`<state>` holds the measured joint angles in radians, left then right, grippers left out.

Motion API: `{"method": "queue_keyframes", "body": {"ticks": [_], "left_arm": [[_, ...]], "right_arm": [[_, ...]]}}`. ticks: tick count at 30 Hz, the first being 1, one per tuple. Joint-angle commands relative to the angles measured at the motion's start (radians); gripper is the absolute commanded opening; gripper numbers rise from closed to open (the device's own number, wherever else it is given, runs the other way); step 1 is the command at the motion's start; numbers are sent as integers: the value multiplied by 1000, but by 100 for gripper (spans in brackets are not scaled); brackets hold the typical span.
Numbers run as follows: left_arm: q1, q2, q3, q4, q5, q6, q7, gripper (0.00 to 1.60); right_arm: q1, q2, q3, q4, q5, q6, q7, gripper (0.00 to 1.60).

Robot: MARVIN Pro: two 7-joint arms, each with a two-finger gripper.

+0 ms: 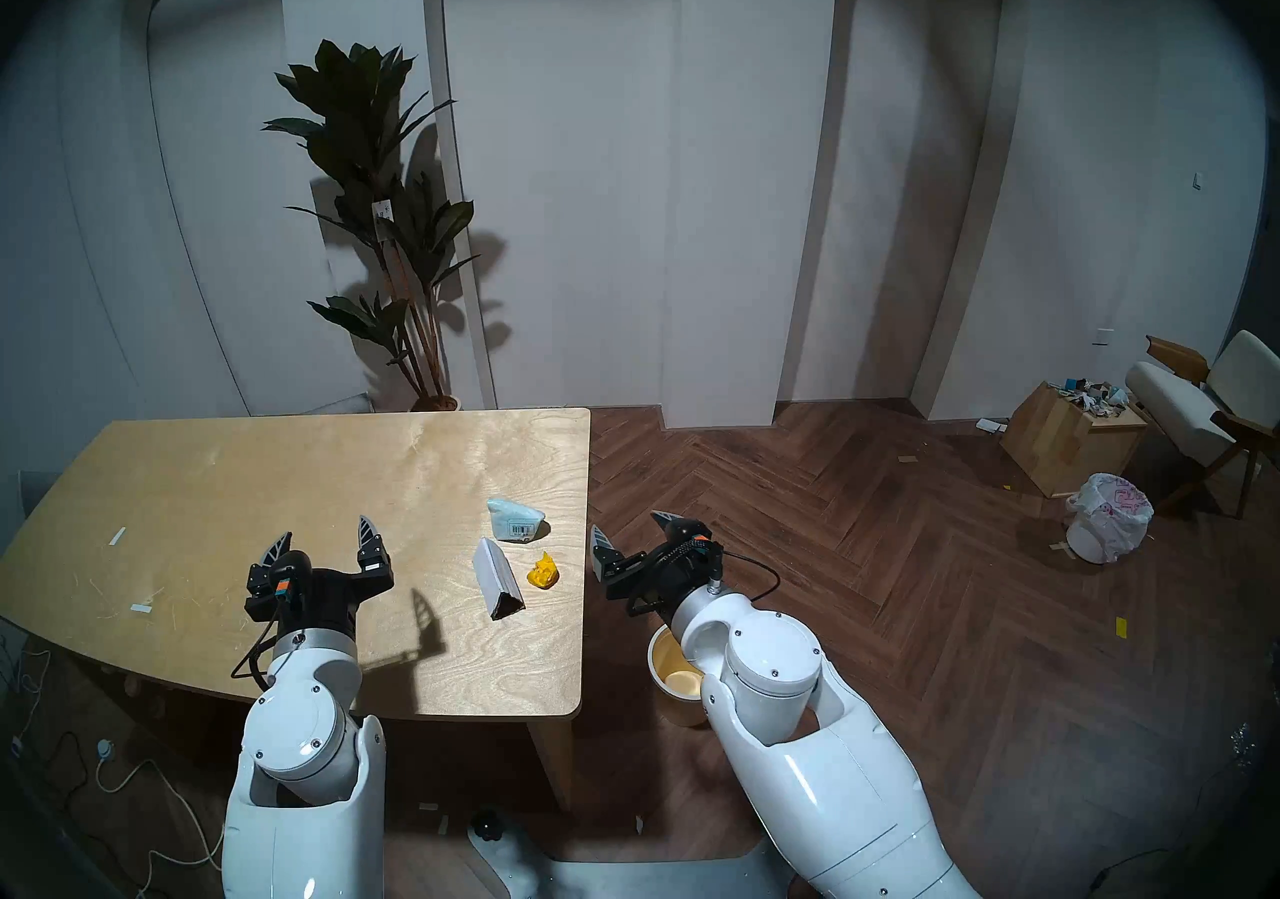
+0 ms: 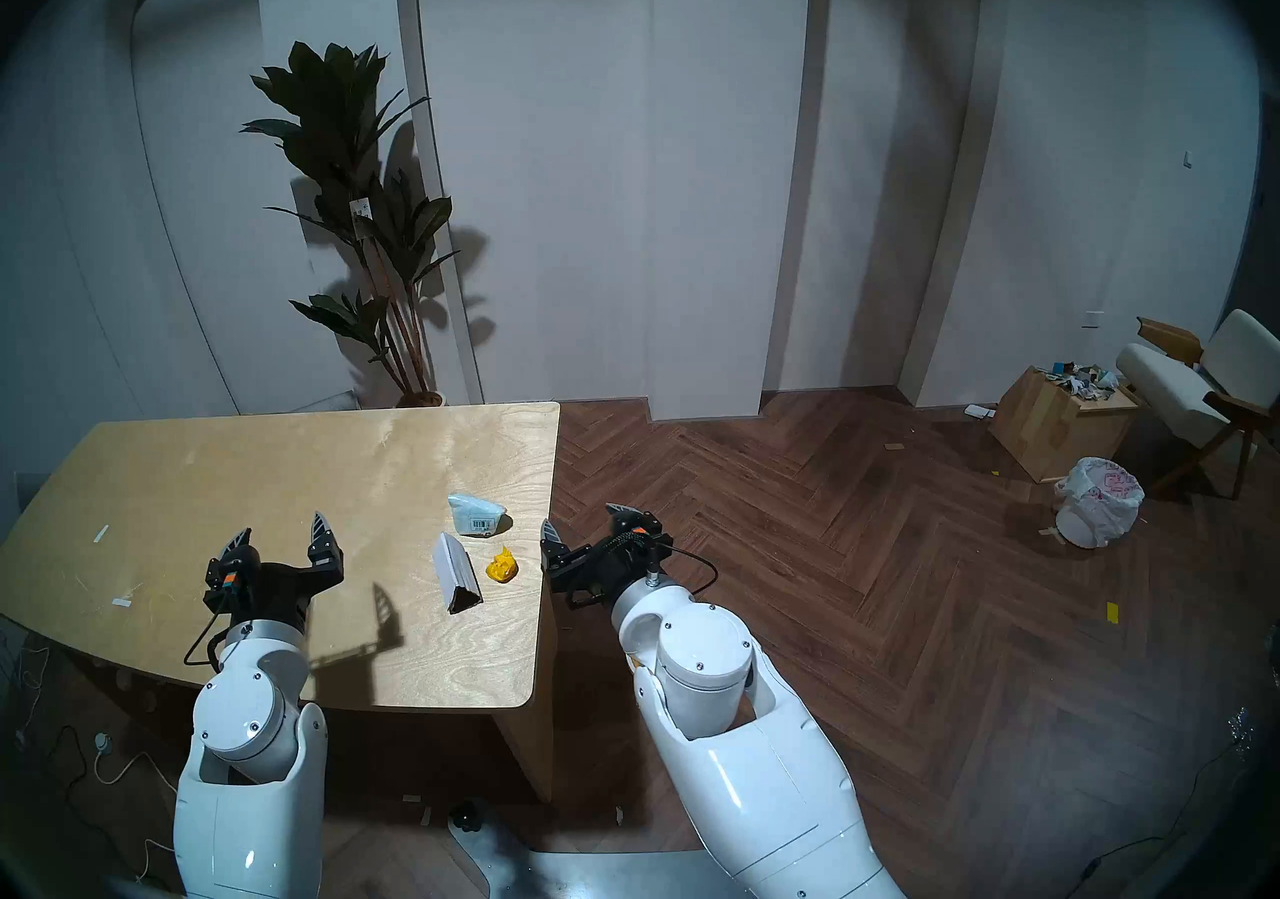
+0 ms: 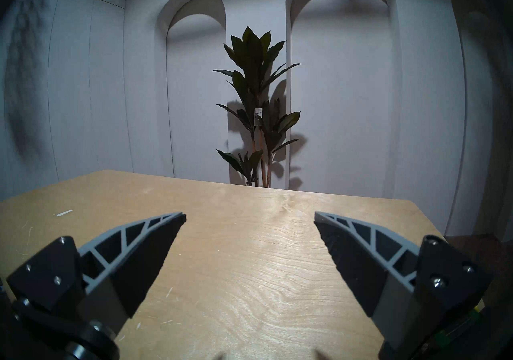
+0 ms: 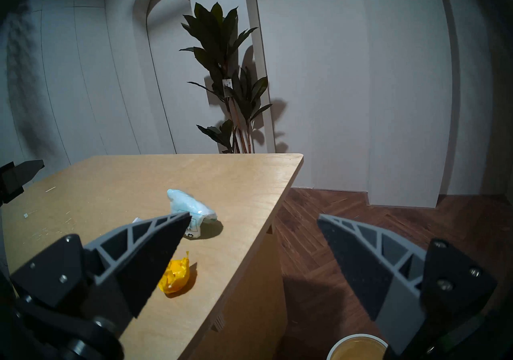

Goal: Put the trash into the trash bin on the ground

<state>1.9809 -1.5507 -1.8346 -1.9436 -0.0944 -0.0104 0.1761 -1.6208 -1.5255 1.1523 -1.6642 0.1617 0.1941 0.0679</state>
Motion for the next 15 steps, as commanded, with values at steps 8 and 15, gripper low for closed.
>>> {"method": "queue_keyframes", "body": {"ticks": [8, 15], "left_arm": [[0, -5, 9, -36, 1, 3, 16, 160], [2, -9, 8, -40, -2, 7, 32, 160]], "right_arm": [[188, -61, -80, 21, 54, 84, -61, 160], [254, -90, -109, 100, 84, 122, -98, 160]]}}
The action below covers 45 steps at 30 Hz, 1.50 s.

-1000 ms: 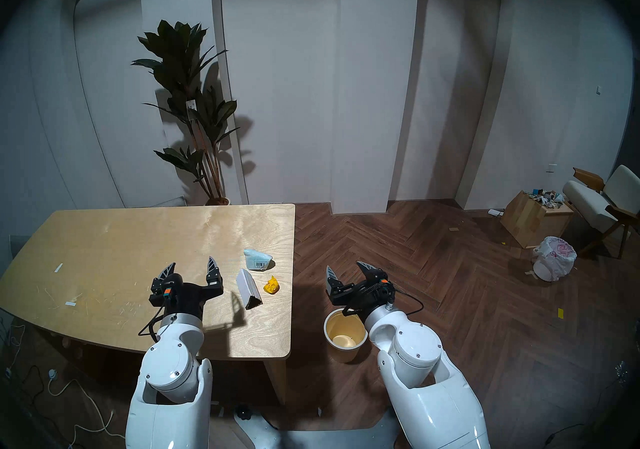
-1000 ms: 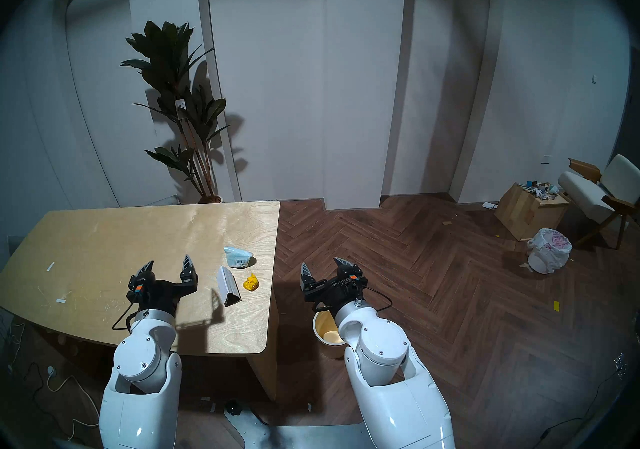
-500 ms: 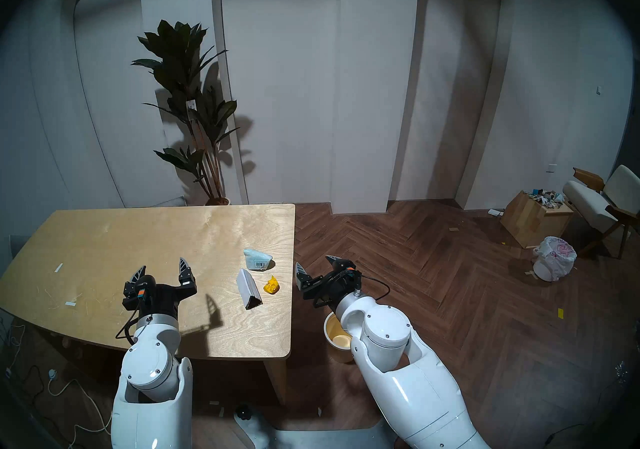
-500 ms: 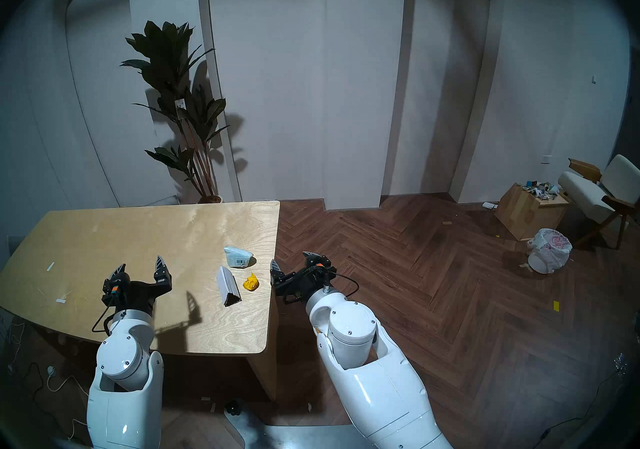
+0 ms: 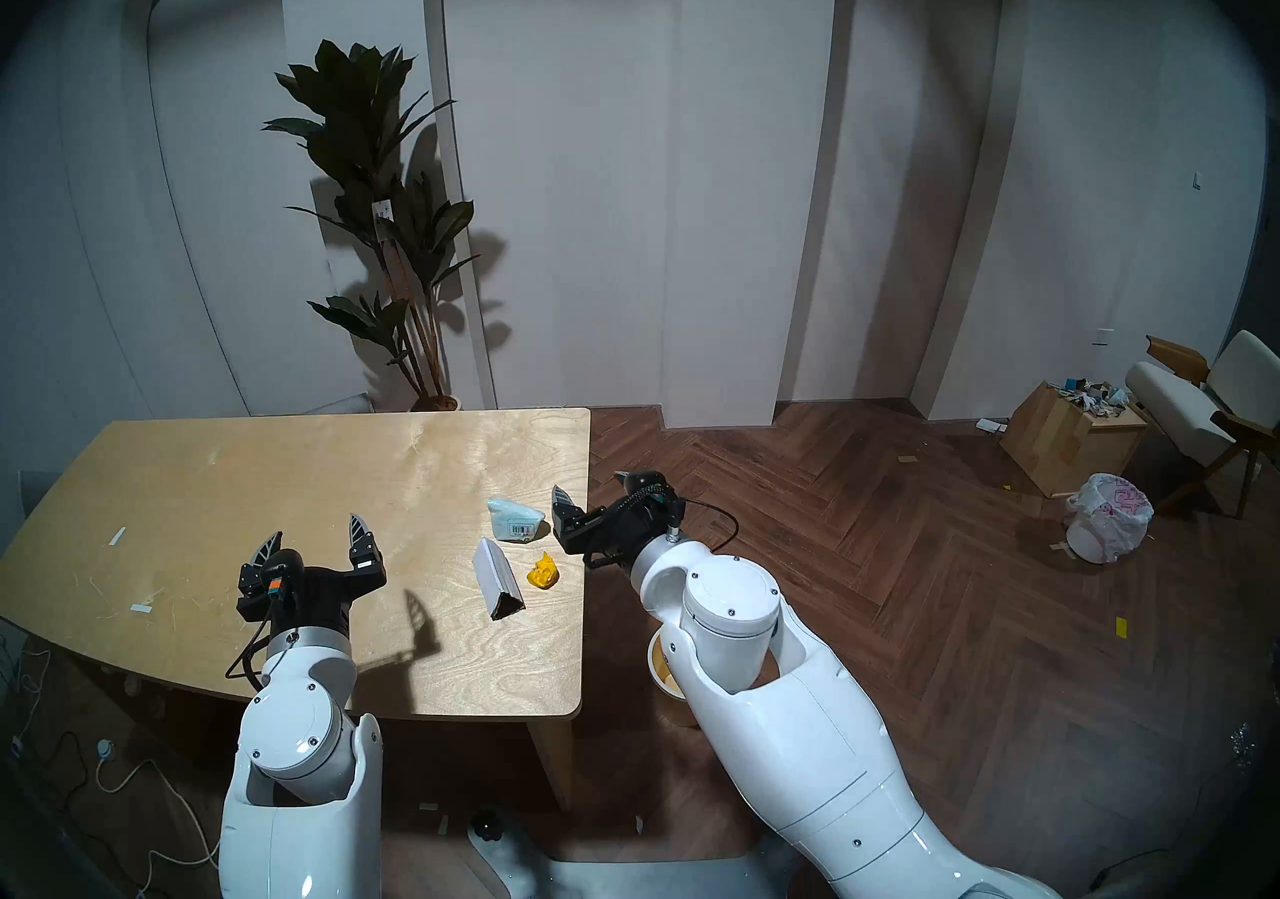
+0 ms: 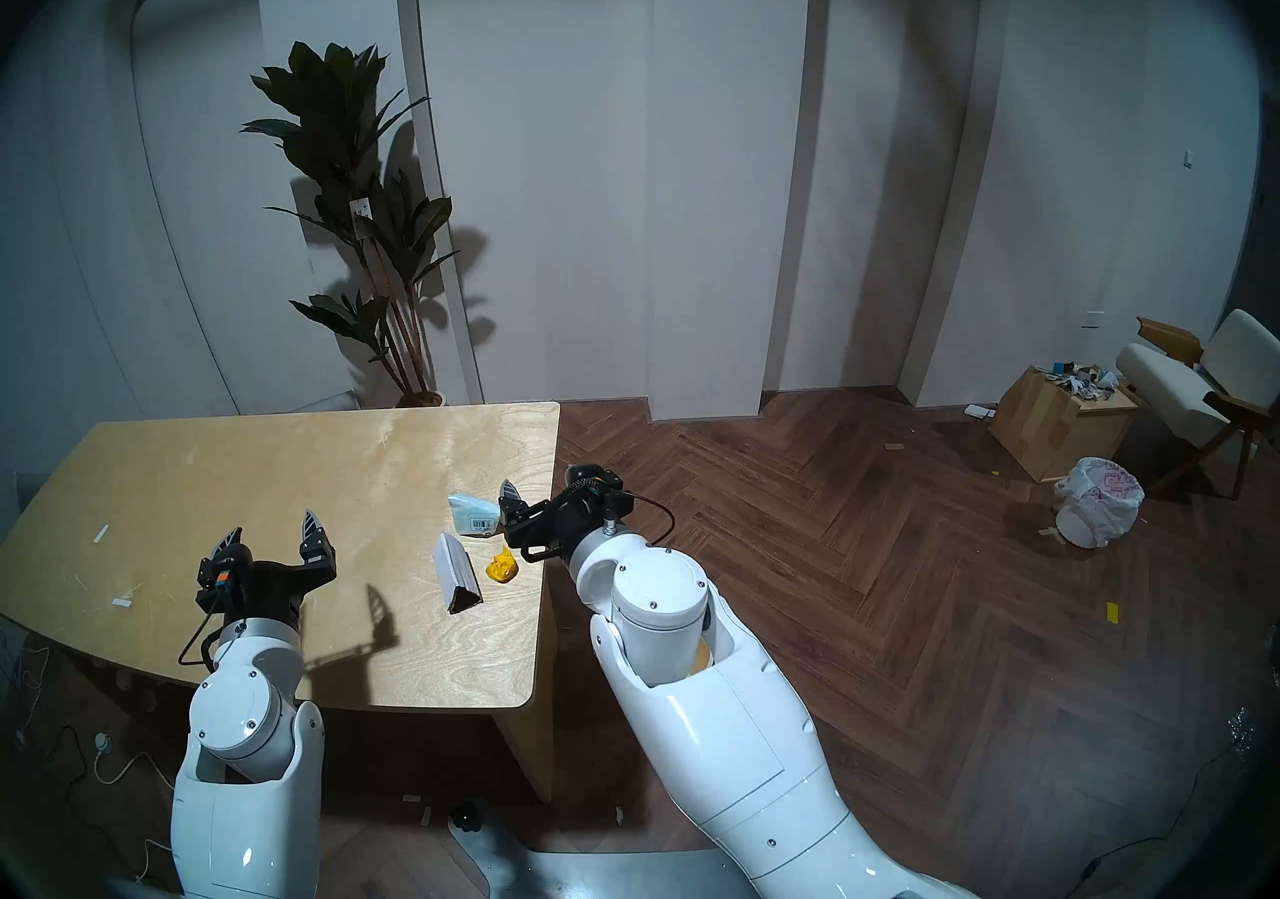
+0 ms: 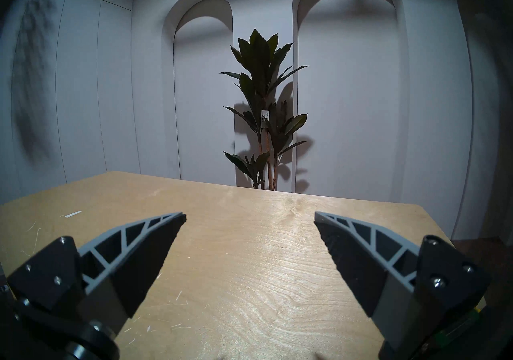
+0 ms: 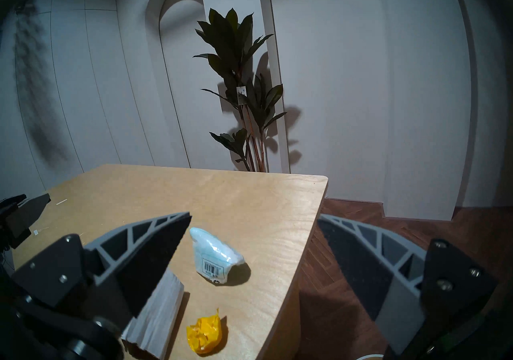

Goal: Put the trash into the trash bin on the ground

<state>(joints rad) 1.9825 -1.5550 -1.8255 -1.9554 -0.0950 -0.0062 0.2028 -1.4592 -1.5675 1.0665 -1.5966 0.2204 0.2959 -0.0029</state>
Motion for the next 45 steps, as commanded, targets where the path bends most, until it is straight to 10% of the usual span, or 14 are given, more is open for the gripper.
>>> {"method": "queue_keyframes", "body": {"ticks": [1, 25, 45], "left_arm": [[0, -5, -1, -28, -1, 3, 7, 160], [41, -33, -13, -68, 3, 4, 68, 160], [73, -59, -22, -98, 8, 11, 106, 160]], "right_arm": [[111, -57, -28, 48, 27, 26, -32, 160], [341, -185, -139, 372, 140, 117, -148, 160], [529, -363, -103, 760, 232, 109, -238, 160]]}}
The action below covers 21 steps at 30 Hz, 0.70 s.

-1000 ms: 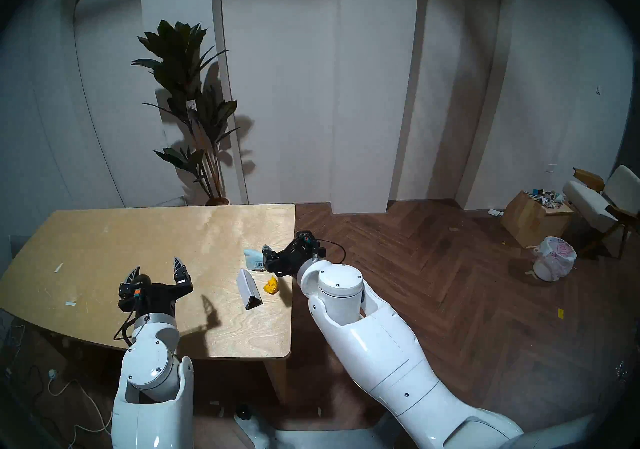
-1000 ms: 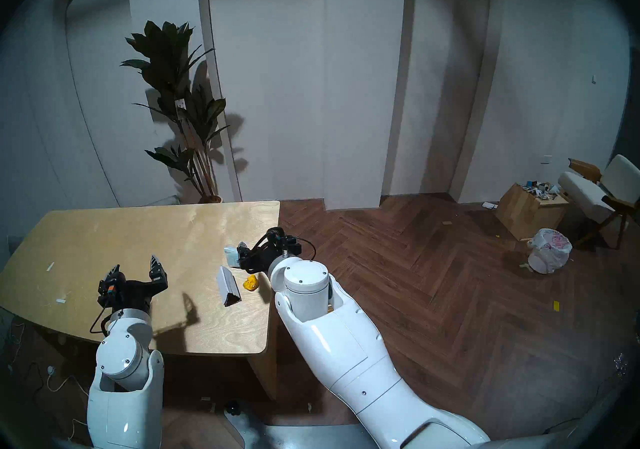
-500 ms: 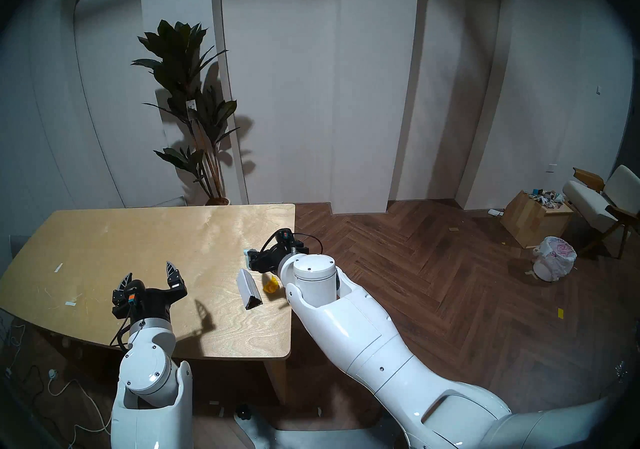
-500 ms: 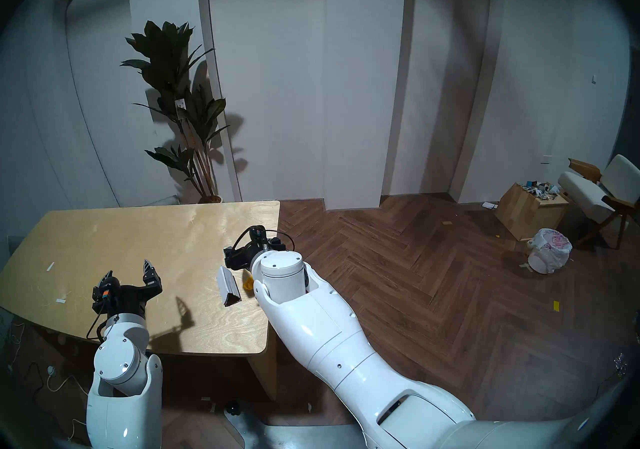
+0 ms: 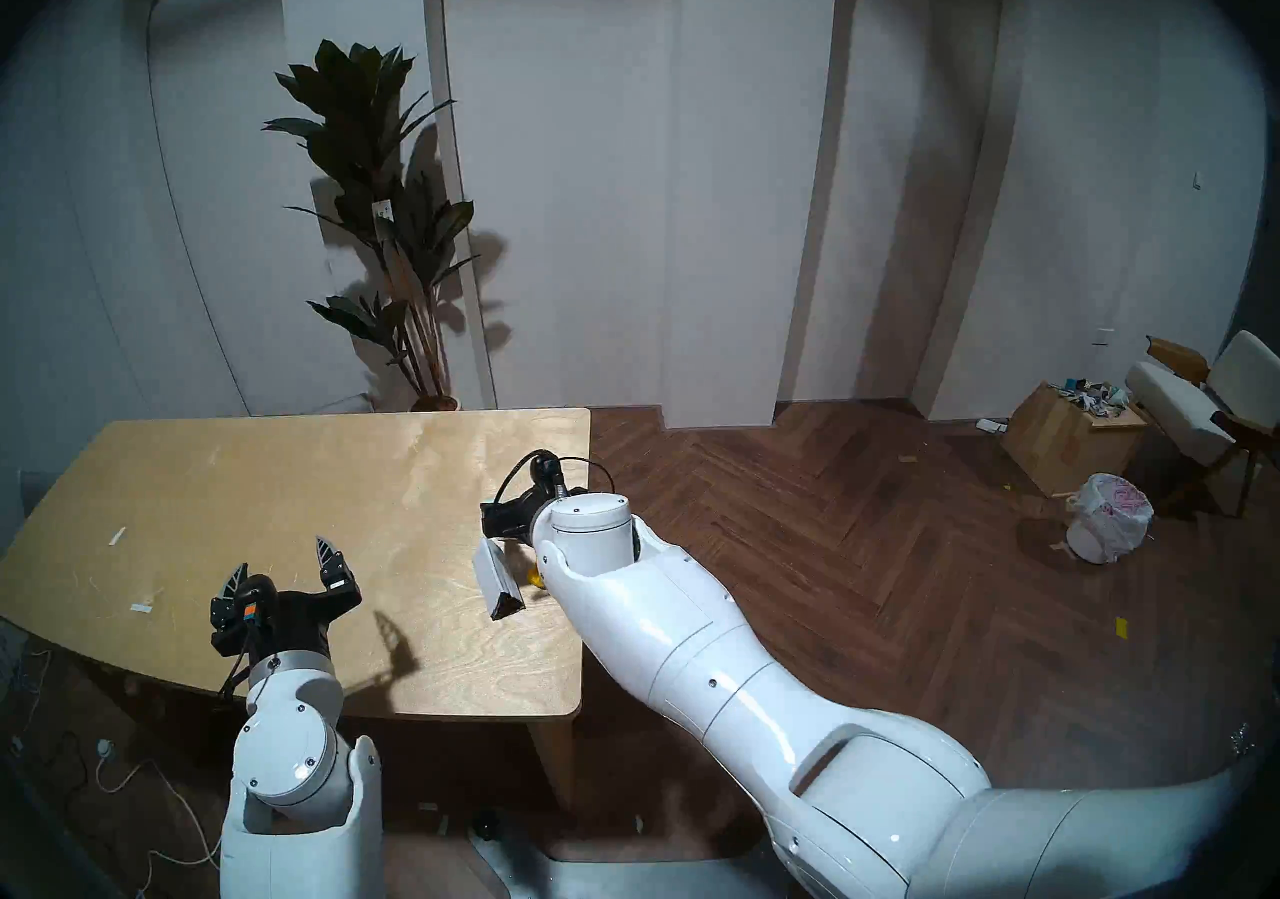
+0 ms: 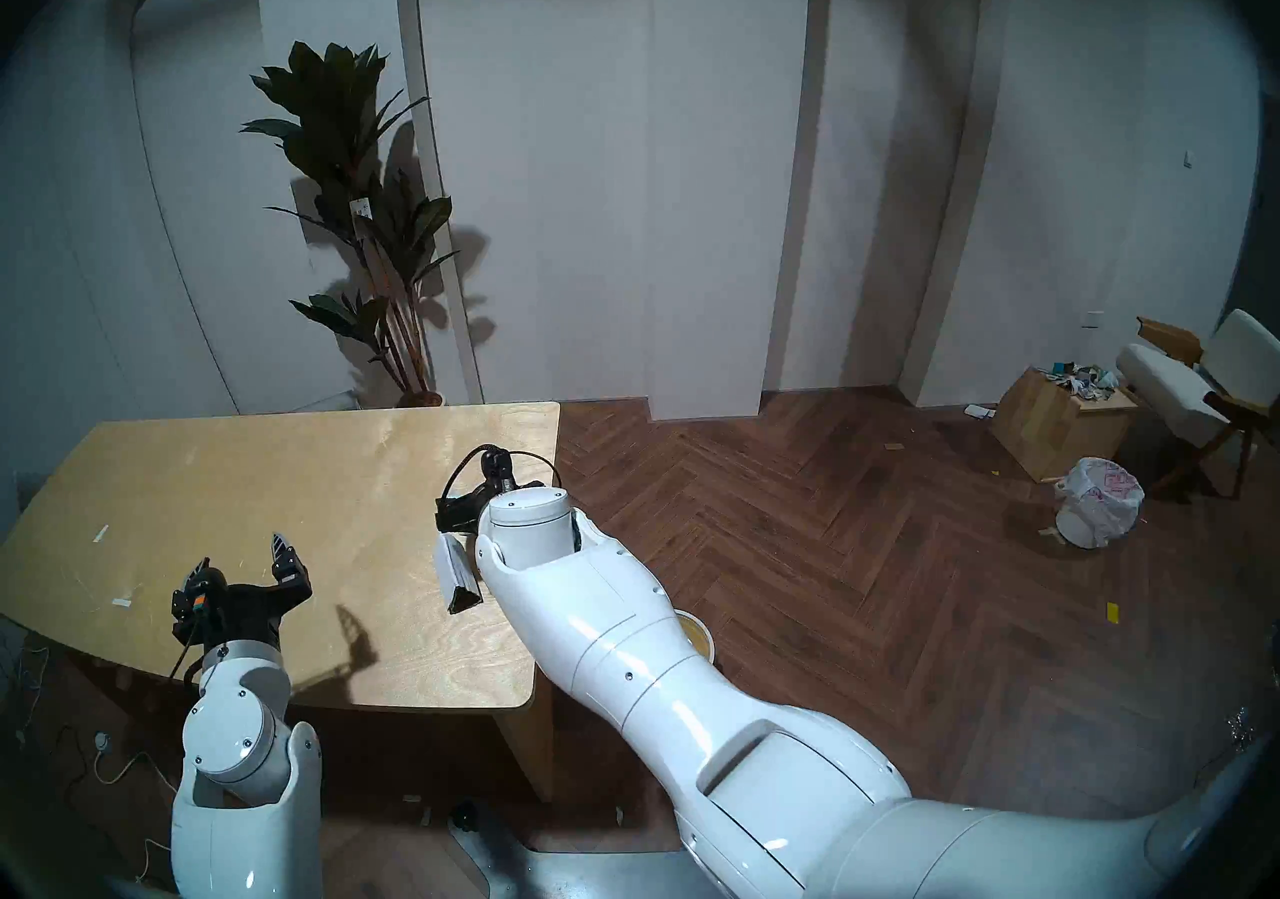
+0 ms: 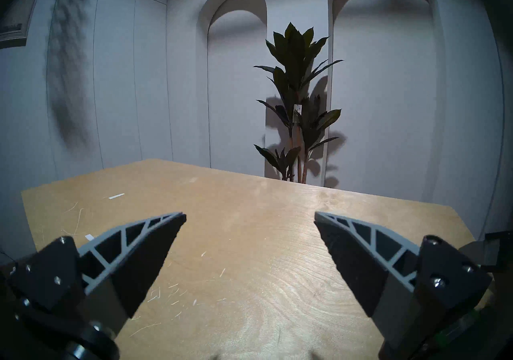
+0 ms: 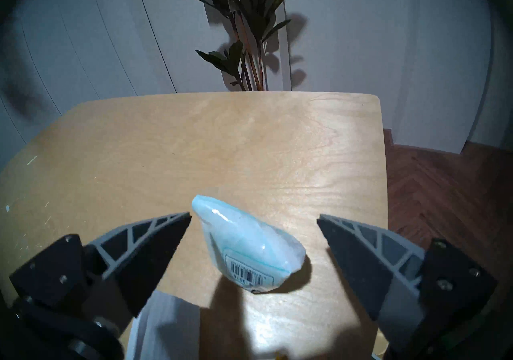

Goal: Put the trash into the trash bin on the ground

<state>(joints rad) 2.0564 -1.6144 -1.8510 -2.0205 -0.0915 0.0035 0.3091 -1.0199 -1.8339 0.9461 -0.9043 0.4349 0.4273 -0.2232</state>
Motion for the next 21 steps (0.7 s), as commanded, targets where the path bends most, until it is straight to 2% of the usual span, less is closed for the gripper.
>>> {"method": "queue_keyframes", "body": {"ticks": [1, 7, 9, 18, 19, 20, 21], "left_arm": [[2, -1, 5, -36, 5, 3, 3, 160], [5, -5, 6, -41, 7, 5, 8, 160], [7, -6, 8, -45, 8, 7, 12, 160], [10, -7, 11, -51, 10, 13, 20, 160], [11, -7, 12, -52, 11, 13, 21, 160], [11, -7, 12, -52, 11, 14, 22, 160], [11, -7, 13, -52, 11, 15, 23, 160]], "right_arm": [[108, -114, 28, 110, 26, -30, -26, 160], [141, -150, 46, 199, 39, -46, -41, 160], [165, -171, 55, 255, 49, -60, -49, 160], [212, -173, 68, 362, 74, -91, -50, 160], [215, -173, 68, 371, 76, -94, -50, 147], [221, -173, 69, 383, 79, -99, -50, 114], [226, -173, 69, 392, 82, -102, -49, 92]]}}
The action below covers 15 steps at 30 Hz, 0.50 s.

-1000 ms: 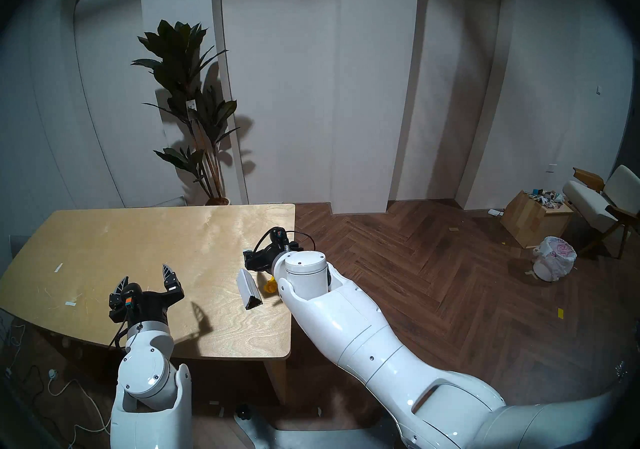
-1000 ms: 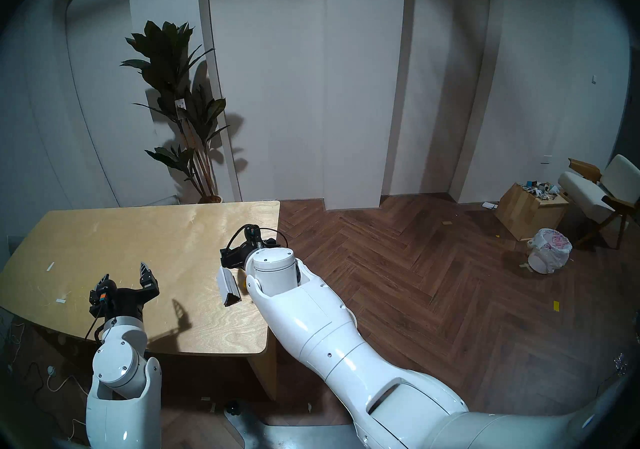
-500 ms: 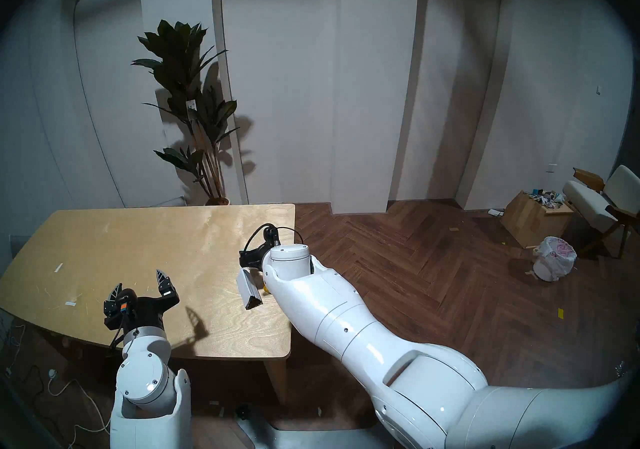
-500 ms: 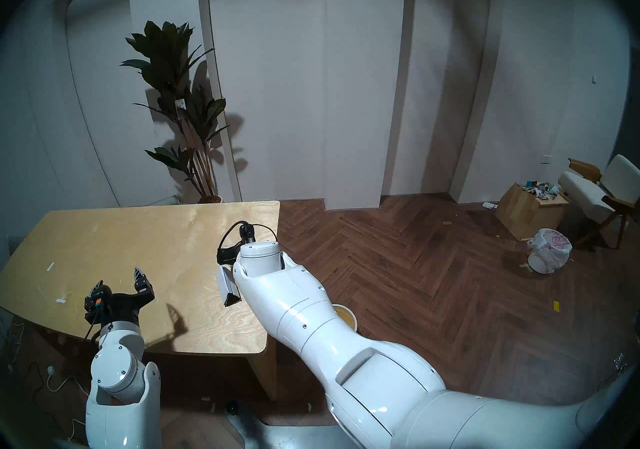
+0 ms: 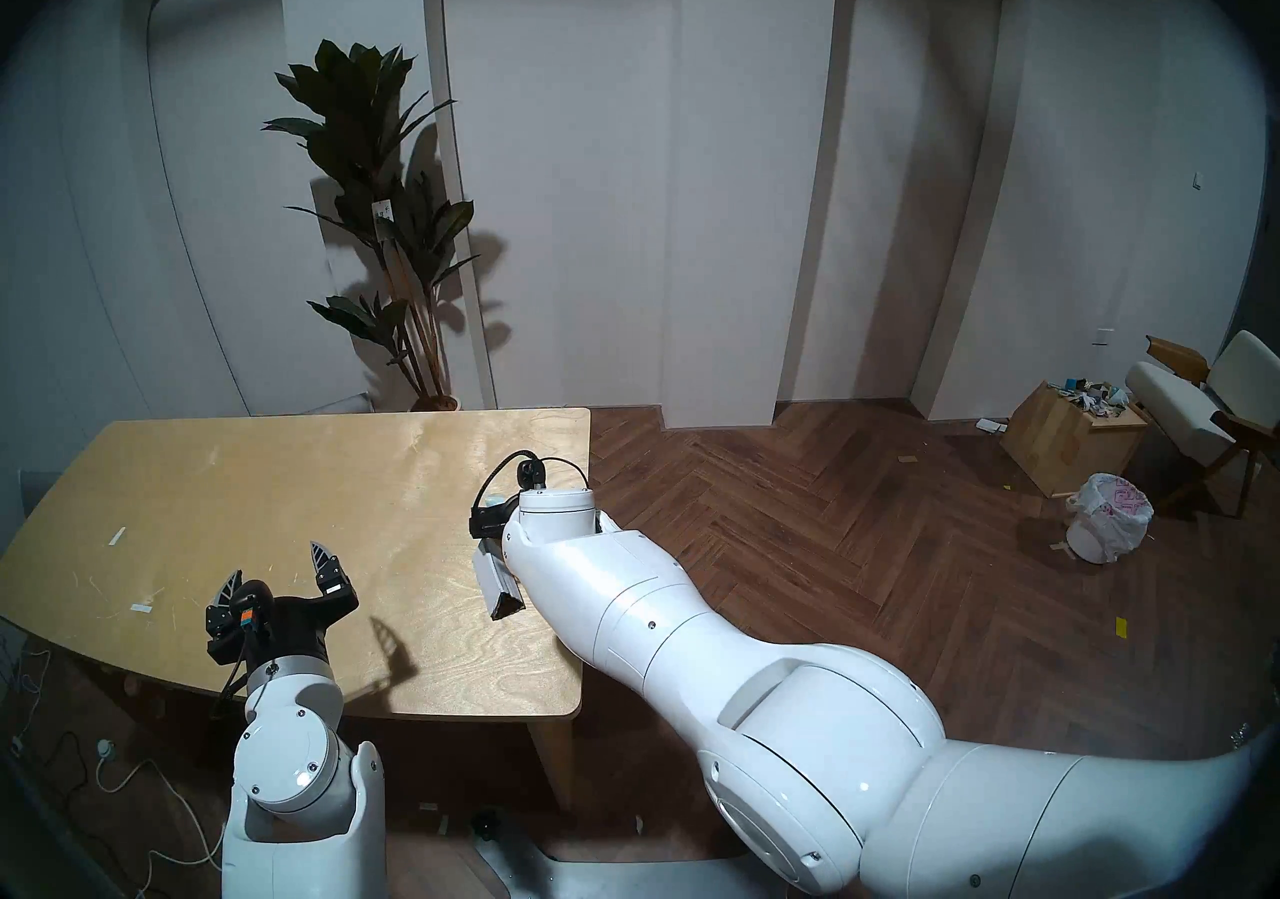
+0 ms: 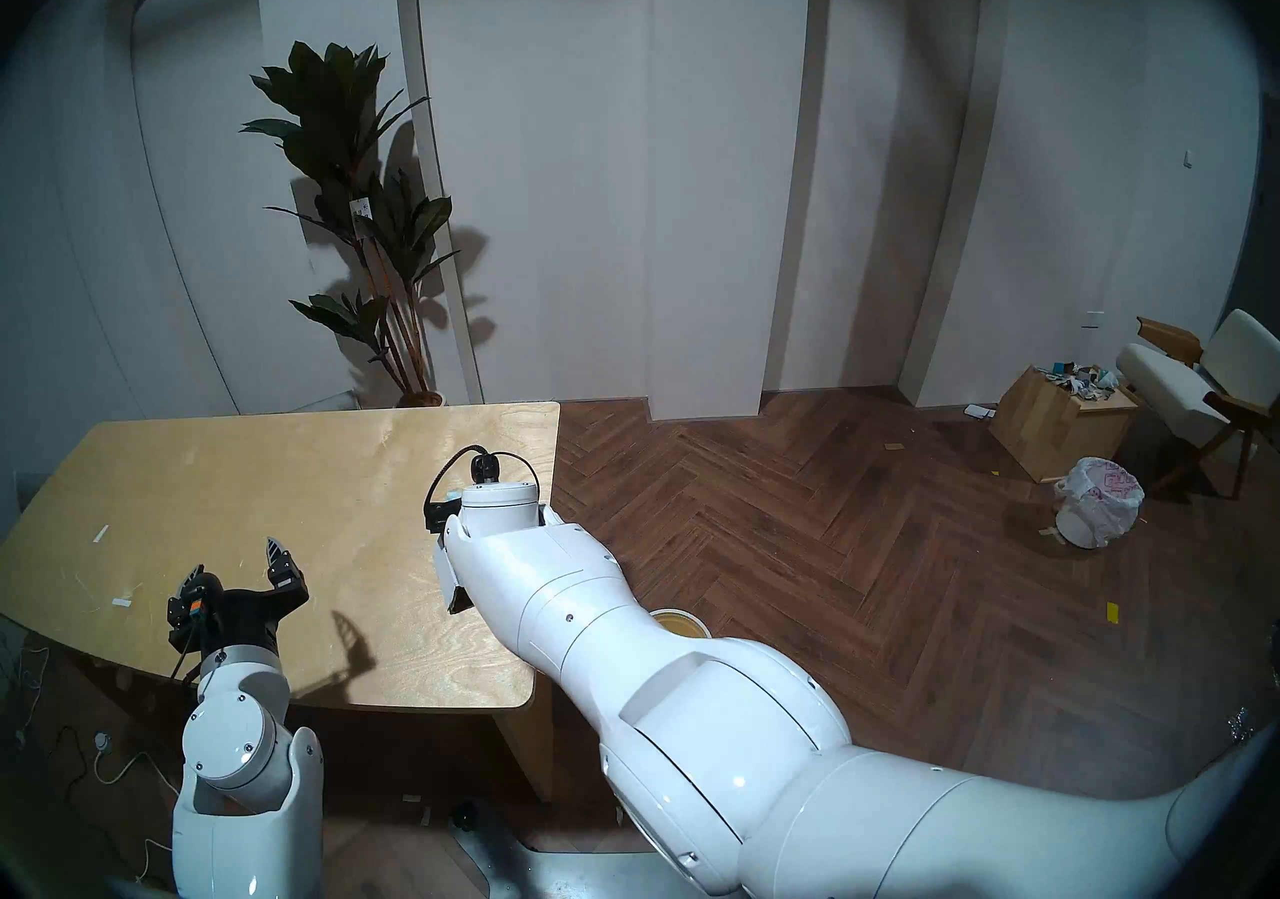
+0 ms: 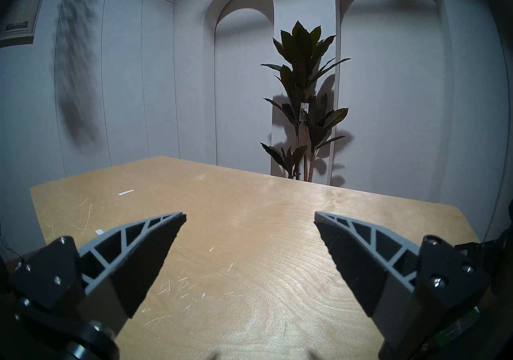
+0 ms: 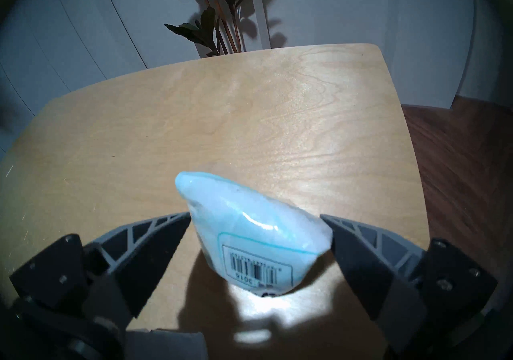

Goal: Put the trash into the trash bin on the ground

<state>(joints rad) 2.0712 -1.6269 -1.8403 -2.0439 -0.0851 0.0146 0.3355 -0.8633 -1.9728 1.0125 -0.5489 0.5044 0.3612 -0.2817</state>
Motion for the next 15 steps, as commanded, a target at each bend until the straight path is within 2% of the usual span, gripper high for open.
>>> {"method": "queue_keyframes", "body": {"ticks": [1, 2, 4, 6, 7, 15], "left_arm": [[-4, 6, 3, -30, 5, 4, -2, 160], [-3, 6, 3, -30, 5, 5, -1, 160], [-3, 7, 5, -31, 5, 7, 1, 160], [-3, 7, 5, -32, 6, 7, 2, 160], [-2, 8, 5, -33, 6, 8, 3, 160], [0, 11, 7, -39, 6, 18, 5, 160]], "right_arm": [[74, -34, 2, 46, 15, -39, 10, 77], [79, -34, 3, 54, 19, -44, 12, 73], [91, -34, 3, 76, 27, -58, 17, 36], [95, -34, 4, 83, 30, -63, 18, 36], [101, -34, 7, 89, 34, -70, 21, 0], [156, -34, 25, 116, 68, -135, 59, 0]]}}
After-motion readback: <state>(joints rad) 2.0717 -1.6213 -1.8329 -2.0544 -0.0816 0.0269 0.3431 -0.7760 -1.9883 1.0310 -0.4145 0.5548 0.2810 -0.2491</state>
